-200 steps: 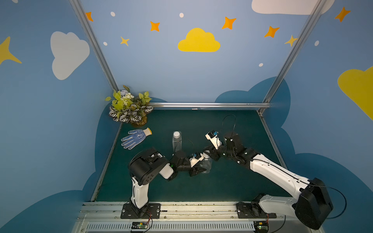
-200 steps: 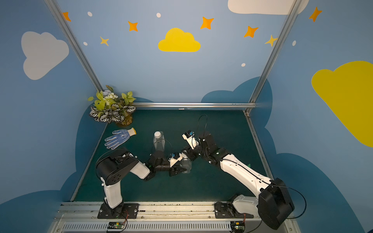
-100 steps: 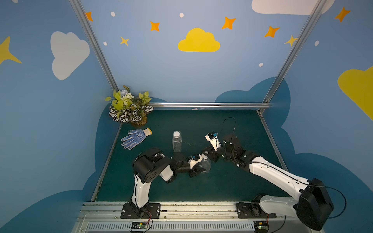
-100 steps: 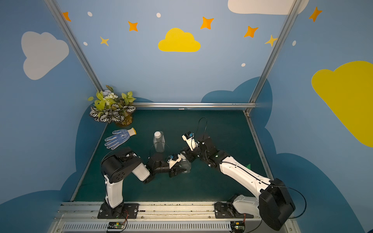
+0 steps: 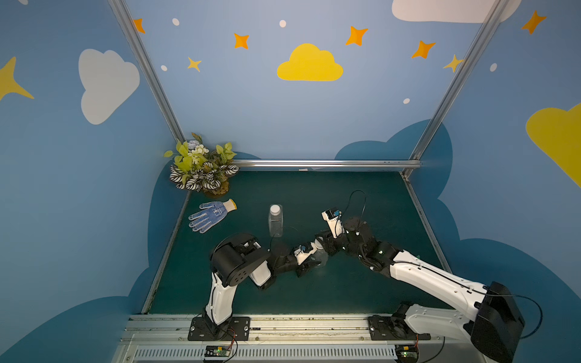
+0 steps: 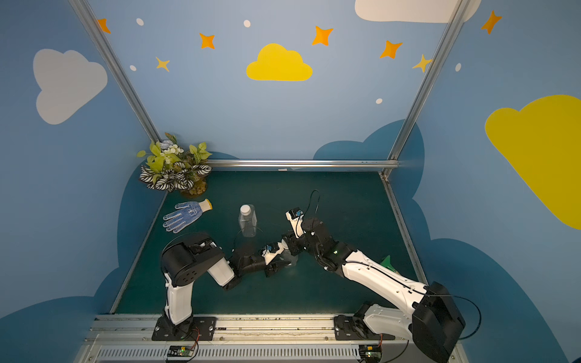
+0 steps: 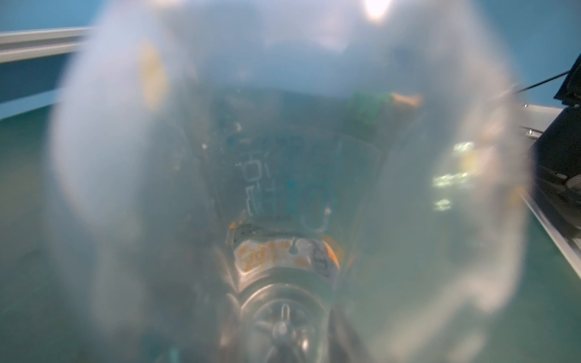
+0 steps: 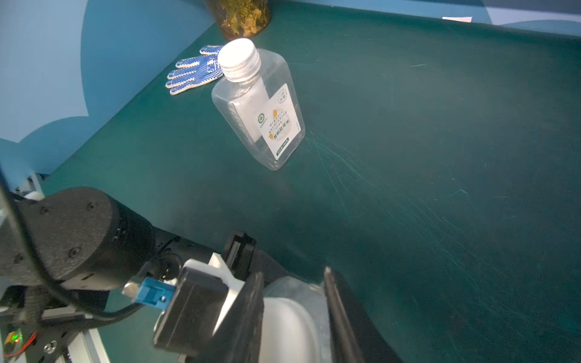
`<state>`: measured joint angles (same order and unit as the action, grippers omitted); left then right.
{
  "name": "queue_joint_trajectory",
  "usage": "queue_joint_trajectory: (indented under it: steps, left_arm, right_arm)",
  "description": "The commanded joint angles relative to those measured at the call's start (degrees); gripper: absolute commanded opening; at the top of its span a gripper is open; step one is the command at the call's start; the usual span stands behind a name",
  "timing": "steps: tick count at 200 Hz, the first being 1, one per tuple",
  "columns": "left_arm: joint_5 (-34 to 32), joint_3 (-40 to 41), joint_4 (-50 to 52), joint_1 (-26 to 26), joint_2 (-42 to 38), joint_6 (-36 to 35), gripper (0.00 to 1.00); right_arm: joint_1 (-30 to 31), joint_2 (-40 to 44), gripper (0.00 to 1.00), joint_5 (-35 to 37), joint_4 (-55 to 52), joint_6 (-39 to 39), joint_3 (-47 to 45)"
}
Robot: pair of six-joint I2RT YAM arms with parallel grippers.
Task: Screw on the bottle caps
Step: Screw the bottle cap onto the plastic bottle.
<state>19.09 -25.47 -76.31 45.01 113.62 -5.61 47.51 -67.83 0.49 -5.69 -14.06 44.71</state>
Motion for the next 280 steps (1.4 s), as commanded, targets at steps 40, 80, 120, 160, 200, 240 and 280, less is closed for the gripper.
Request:
queue_joint_trajectory:
  steps: [40, 80, 120, 160, 200, 240, 280]
  left_arm:
    - [-0.19, -0.63, -1.31, -0.25, -0.23, -1.26, 0.41]
    - [1.95, -1.07, -0.09, -0.28, -0.42, -1.33, 0.41]
    - [5.05, -1.31, 1.29, -0.63, -1.17, -1.03, 0.41]
    - [7.36, -1.91, 3.29, -0.97, -1.69, -0.83, 0.41]
    - [8.48, -2.72, 6.06, -1.20, -2.27, -1.27, 0.41]
    - [8.86, -3.05, 6.79, -1.16, -2.18, -1.42, 0.41]
    - [8.96, -3.13, 7.06, -1.15, -2.09, -1.56, 0.41]
  right_arm:
    - [-0.42, 1.00, 0.57, 3.65, -22.72, 3.55, 10.10]
    - [-0.98, 3.59, 0.62, -0.66, -27.96, 9.06, 14.39]
    - [-1.45, 0.02, 0.61, -9.24, -41.18, 16.17, 25.33]
    - [-0.49, -5.52, 0.59, -10.04, -48.86, 20.94, 32.36]
    - [0.57, -11.06, 0.57, -9.93, -54.19, 24.40, 36.61]
    - [1.04, -14.96, 0.55, -8.38, -55.94, 25.30, 38.02]
    - [1.06, -17.25, 0.54, -7.98, -56.37, 25.75, 38.50]
